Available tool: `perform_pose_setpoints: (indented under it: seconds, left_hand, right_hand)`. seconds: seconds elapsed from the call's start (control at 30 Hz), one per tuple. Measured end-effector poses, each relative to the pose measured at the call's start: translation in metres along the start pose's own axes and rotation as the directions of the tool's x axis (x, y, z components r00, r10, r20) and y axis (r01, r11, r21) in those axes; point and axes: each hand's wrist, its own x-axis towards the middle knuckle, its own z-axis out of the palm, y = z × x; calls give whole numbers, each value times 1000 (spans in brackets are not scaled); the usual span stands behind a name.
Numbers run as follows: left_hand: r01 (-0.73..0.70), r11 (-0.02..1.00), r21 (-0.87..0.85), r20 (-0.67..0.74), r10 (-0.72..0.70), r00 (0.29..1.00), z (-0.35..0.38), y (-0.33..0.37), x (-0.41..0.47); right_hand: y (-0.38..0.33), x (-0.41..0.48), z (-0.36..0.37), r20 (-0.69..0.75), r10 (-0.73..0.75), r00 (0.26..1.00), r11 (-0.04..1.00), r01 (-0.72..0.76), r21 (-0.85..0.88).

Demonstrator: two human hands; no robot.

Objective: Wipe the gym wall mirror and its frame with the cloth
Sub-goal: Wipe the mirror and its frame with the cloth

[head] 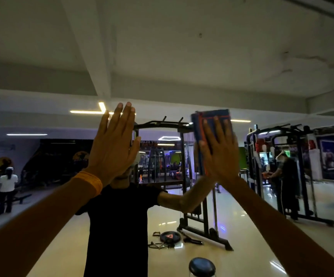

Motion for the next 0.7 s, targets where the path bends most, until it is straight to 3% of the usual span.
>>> perform_pose_setpoints:
  seconds: [0.03,0.07,0.1,0.17,0.23,0.27,0.3,0.33,0.4,0.47,0.5,0.57,0.63,0.7]
  left_hand:
    - [2,1000,7,-2,-2,1000,1,0,-1]
    - [0,1000,13,-2,0,1000,1,0,-1]
    - [-3,1000,19,1,3,1000,1,1,0]
    - [-6,1000,26,4,5,1000,0,0,0]
    - [-4,1000,24,4,4,1000,0,0,-1]
    - [-5,1000,27,4,4,1000,0,1,-1]
    - [-5,1000,31,4,5,1000,1,1,-1]
    - [-7,999,36,4,7,1000,1,0,0]
    - [-7,999,49,3,7,1000,3,-1,-1]
    - [-4,999,48,2,4,1000,3,0,-1]
    - [-5,999,46,-1,5,1000,3,1,-1]
    - [-5,999,43,-6,5,1000,2,1,-1]
    - [-2,999,38,-6,2,1000,0,1,-1]
    - [0,1000,31,-7,0,1000,0,2,-1]
  right_hand:
    - [-1,3,0,-39,155,987,988,-155,9]
    - [-13,-1,1,-62,214,975,977,-214,0]
    - [-30,-13,4,-46,179,983,983,-180,-20]
    - [-63,-47,6,66,-144,987,990,144,13]
    - [-65,-66,1,153,-478,865,878,476,49]
    - [-52,-58,-1,152,-555,818,830,557,29]
    - [-35,-47,0,127,-544,829,836,549,0]
    - [-19,-33,1,94,-446,890,893,450,-21]
    - [8,-10,-3,33,-56,998,998,56,-14]
    - [-3,-11,-3,-13,205,979,979,-205,5]
    - [-20,-21,-1,-14,210,978,978,-210,-13]
    - [-59,-52,4,50,-8,999,1000,8,-5]
    - [-73,-76,5,93,-318,943,948,317,32]
    - [-52,-64,3,97,-468,879,884,467,27]
